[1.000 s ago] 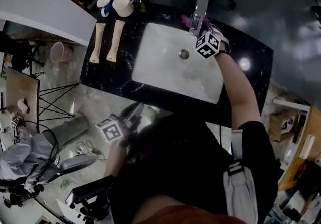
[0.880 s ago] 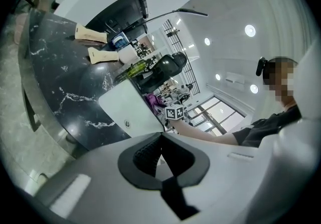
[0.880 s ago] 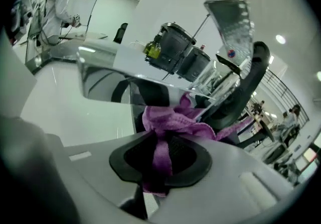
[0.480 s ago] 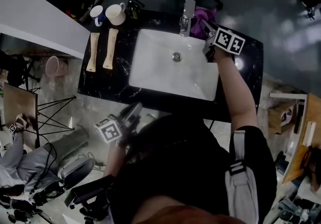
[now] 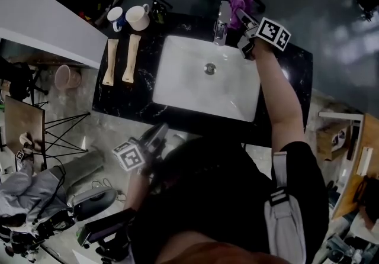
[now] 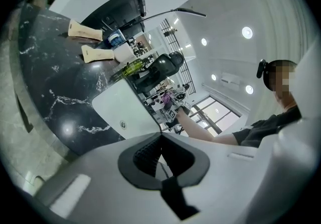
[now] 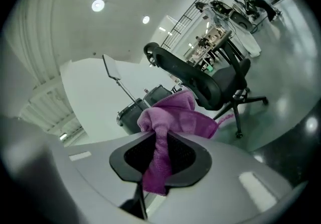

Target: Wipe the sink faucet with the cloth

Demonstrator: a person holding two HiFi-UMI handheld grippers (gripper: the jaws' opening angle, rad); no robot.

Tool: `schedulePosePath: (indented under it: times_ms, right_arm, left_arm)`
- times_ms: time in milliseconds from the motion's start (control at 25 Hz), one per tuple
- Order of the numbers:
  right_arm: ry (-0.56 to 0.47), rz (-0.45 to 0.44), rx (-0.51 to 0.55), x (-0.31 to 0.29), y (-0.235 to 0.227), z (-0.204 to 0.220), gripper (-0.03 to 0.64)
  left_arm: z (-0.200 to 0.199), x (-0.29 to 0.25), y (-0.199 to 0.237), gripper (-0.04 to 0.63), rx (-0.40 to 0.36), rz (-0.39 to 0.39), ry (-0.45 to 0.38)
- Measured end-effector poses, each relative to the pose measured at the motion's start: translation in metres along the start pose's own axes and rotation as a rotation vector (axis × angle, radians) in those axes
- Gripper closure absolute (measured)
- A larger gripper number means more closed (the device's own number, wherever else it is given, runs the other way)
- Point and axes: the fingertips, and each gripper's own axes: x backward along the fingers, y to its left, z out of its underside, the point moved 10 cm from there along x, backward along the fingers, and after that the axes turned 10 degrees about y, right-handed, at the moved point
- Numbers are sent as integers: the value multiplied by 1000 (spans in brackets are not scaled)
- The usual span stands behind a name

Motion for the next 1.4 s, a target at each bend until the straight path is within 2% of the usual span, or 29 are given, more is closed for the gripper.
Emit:
schedulePosePath:
  times_ms: [280,400,520,600,720,880,1000,1080,1160,1240,1400]
  right_arm:
    - [94,80,-151,-27,-48,31,538]
    - [168,167,-202,-39,-66,39,538]
    - [290,327,-174,-52,-76,44,541]
    - [347,395,-131,-57,-74,41,541]
    - [382,419,-114,-58,-71,39,540]
    - [376,418,-135,-59,-72,41,540]
    - [368,341,-160,-58,-77,39,538]
    - [346,204,-170,-52,-77,31,538]
    - [333,46,-133,-45,-70,14,537]
    - [345,-72,-43,-40,-55,-11,537]
    - [427,-224,209,-38,-7,-66,537]
  left_arm:
    - [7,0,4,595,38,-40,-15]
    - [10,-1,4,595,58,-52,-12]
    - [11,-3,4,595,63,-59,-13]
    - [11,-3,4,595,60,-58,-17]
    - [10,-3,3,595,51,-53,-18]
    - [8,-1,1,595,22,-50,-21]
    - [7,-1,-1,595,17,-46,-19]
    - [7,2,-1,595,13,-54,-13]
    - [8,7,2,595,13,-71,-7]
    - [8,9,3,595,21,-75,-9]
    - [5,6,0,595,29,-83,-9]
